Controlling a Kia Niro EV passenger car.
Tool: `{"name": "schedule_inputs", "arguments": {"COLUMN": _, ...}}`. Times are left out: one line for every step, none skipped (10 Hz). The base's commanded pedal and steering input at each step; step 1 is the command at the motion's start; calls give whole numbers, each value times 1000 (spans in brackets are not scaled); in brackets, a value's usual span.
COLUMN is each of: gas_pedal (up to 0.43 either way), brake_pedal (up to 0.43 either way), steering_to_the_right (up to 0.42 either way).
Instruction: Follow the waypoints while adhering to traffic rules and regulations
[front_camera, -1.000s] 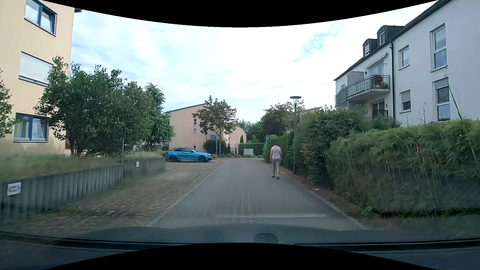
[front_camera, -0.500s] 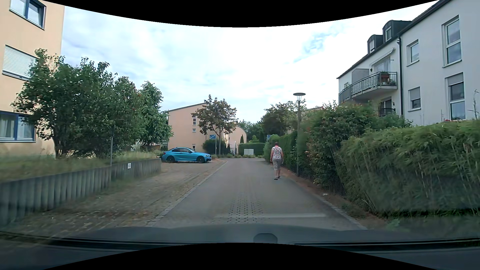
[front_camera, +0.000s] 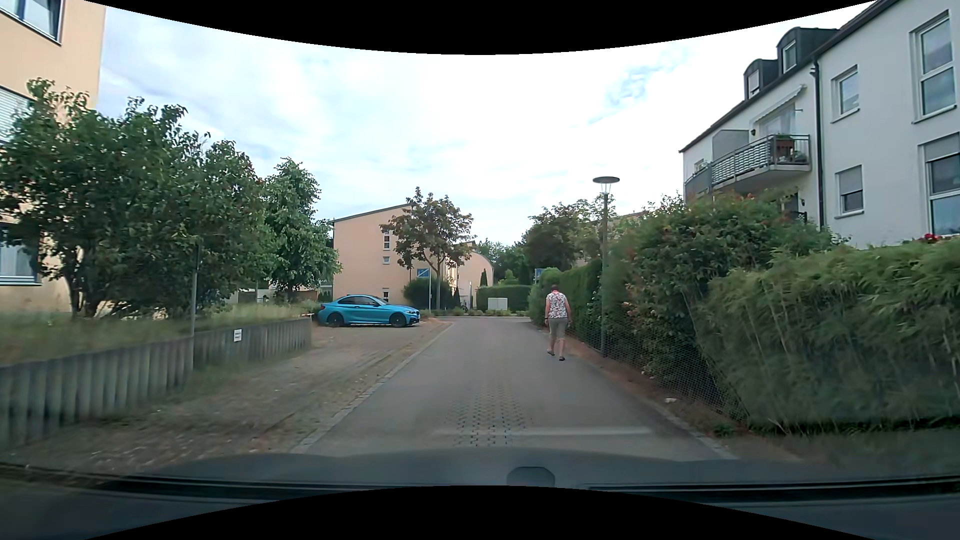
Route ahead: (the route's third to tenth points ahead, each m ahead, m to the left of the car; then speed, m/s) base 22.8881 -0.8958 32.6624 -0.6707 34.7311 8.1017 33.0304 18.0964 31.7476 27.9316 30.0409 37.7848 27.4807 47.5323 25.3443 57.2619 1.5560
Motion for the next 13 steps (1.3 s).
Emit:
{"name": "schedule_inputs", "arguments": {"gas_pedal": 0, "brake_pedal": 12, "steering_to_the_right": 1}}
{"name": "schedule_inputs", "arguments": {"gas_pedal": 0, "brake_pedal": 12, "steering_to_the_right": 1}}
{"name": "schedule_inputs", "arguments": {"gas_pedal": 0, "brake_pedal": 18, "steering_to_the_right": 1}}
{"name": "schedule_inputs", "arguments": {"gas_pedal": 0, "brake_pedal": 24, "steering_to_the_right": 1}}
{"name": "schedule_inputs", "arguments": {"gas_pedal": 0, "brake_pedal": 24, "steering_to_the_right": 1}}
{"name": "schedule_inputs", "arguments": {"gas_pedal": 0, "brake_pedal": 30, "steering_to_the_right": 1}}
{"name": "schedule_inputs", "arguments": {"gas_pedal": 0, "brake_pedal": 24, "steering_to_the_right": 1}}
{"name": "schedule_inputs", "arguments": {"gas_pedal": 0, "brake_pedal": 24, "steering_to_the_right": 0}}
{"name": "schedule_inputs", "arguments": {"gas_pedal": 0, "brake_pedal": 30, "steering_to_the_right": 0}}
{"name": "schedule_inputs", "arguments": {"gas_pedal": 0, "brake_pedal": 30, "steering_to_the_right": -1}}
{"name": "schedule_inputs", "arguments": {"gas_pedal": 0, "brake_pedal": 24, "steering_to_the_right": -4}}
{"name": "schedule_inputs", "arguments": {"gas_pedal": 0, "brake_pedal": 24, "steering_to_the_right": -5}}
{"name": "schedule_inputs", "arguments": {"gas_pedal": 0, "brake_pedal": 24, "steering_to_the_right": -6}}
